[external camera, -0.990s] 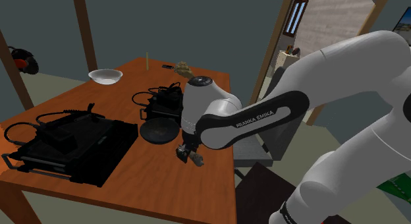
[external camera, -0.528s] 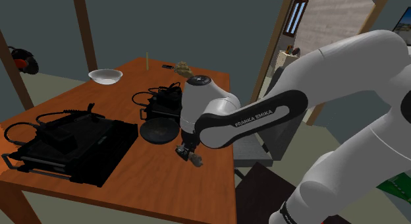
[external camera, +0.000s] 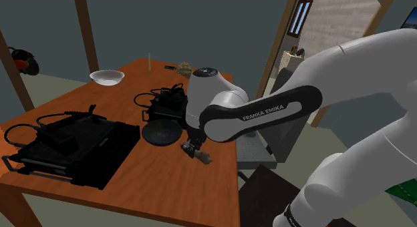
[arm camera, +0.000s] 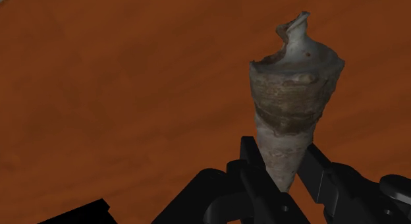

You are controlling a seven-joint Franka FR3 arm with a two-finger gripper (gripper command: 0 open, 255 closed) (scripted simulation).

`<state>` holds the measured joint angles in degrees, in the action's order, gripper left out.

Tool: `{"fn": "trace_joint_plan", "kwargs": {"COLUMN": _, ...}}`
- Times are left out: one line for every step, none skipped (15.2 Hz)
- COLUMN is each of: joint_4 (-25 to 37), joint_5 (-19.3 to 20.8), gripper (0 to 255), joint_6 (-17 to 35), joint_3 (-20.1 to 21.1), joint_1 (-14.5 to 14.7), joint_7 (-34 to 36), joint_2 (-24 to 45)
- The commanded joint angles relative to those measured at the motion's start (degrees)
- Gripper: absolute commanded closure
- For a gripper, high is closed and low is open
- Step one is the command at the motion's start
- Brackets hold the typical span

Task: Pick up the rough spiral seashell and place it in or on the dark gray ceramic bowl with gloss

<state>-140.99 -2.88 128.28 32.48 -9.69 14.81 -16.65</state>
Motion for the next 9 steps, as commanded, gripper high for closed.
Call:
{"fn": "trace_joint_plan", "kwargs": {"joint_4": 1.0, "joint_5": -0.4, "gripper": 255, "joint_6": -1.9, "joint_3": -0.4, "joint_1": 0.2, "joint_7": -0.4, "joint_2": -0.9}}
{"fn": "trace_joint_plan", "kwargs": {"joint_4": 1.4, "joint_5": -0.6, "gripper": 255, "joint_6": -2.7, "joint_3": -0.5, "joint_1": 0.3, "joint_7": -0.7, "joint_2": -1.4}}
{"fn": "trace_joint_plan", "kwargs": {"joint_4": 1.9, "joint_5": -0.8, "gripper": 255, "joint_6": -3.5, "joint_3": -0.7, "joint_1": 0.3, "joint_7": -0.9, "joint_2": -1.8}}
{"fn": "trace_joint_plan", "kwargs": {"joint_4": 2.4, "joint_5": -0.9, "gripper": 255, "joint_6": -4.4, "joint_3": -0.9, "joint_1": 0.4, "joint_7": -1.1, "joint_2": -2.2}}
{"fn": "trace_joint_plan", "kwargs": {"joint_4": 2.9, "joint_5": -1.1, "gripper": 255, "joint_6": -5.2, "joint_3": -1.1, "joint_1": 0.5, "joint_7": -1.3, "joint_2": -2.6}}
{"fn": "trace_joint_plan", "kwargs": {"joint_4": 3.4, "joint_5": -1.2, "gripper": 255, "joint_6": -6.0, "joint_3": -1.3, "joint_1": 0.5, "joint_7": -1.5, "joint_2": -2.9}}
{"fn": "trace_joint_plan", "kwargs": {"joint_4": 3.9, "joint_5": -1.3, "gripper": 255, "joint_6": -6.9, "joint_3": -1.4, "joint_1": 0.6, "joint_7": -1.7, "joint_2": -3.3}}
{"fn": "trace_joint_plan", "kwargs": {"joint_4": 4.4, "joint_5": -1.4, "gripper": 255, "joint_6": -7.7, "joint_3": -1.6, "joint_1": 0.6, "joint_7": -1.8, "joint_2": -3.6}}
{"fn": "trace_joint_plan", "kwargs": {"joint_4": 4.9, "joint_5": -1.5, "gripper": 255, "joint_6": -8.5, "joint_3": -1.8, "joint_1": 0.6, "joint_7": -2.0, "joint_2": -3.9}}
